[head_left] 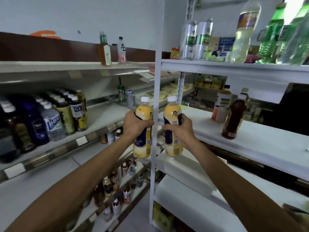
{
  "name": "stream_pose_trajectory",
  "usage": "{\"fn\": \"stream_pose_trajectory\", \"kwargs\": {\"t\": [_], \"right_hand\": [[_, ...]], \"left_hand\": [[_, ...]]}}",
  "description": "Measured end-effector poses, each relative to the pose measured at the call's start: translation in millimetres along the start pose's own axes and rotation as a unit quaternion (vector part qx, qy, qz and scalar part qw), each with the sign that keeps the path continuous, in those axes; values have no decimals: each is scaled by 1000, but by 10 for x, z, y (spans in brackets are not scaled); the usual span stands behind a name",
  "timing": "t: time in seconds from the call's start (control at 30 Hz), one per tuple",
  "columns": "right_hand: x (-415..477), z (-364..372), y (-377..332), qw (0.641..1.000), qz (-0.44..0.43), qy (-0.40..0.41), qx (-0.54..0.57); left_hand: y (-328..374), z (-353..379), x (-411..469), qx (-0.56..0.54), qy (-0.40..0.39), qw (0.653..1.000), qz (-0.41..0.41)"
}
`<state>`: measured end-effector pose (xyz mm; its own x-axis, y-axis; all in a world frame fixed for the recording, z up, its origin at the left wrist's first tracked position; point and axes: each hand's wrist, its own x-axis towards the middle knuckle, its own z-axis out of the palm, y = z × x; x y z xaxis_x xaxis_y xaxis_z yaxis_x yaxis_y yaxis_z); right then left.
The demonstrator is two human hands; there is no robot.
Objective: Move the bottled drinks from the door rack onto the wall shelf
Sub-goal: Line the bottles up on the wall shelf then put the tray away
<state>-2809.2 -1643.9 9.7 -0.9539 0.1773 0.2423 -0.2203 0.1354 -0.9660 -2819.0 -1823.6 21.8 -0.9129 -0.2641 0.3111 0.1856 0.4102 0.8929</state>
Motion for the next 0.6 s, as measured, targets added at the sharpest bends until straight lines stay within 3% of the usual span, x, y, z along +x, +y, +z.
{"fn": "stream_pose_trajectory", "kwargs": {"t": [0.23,0.6], "right_hand": [[671,845,154,995,-15,-94,-5],[2064,2040,424,981,-40,-186,-26]], "left_hand": [[-320,-334,585,129,52,988,63],[-901,-404,1906,159,138,977,-27]]}}
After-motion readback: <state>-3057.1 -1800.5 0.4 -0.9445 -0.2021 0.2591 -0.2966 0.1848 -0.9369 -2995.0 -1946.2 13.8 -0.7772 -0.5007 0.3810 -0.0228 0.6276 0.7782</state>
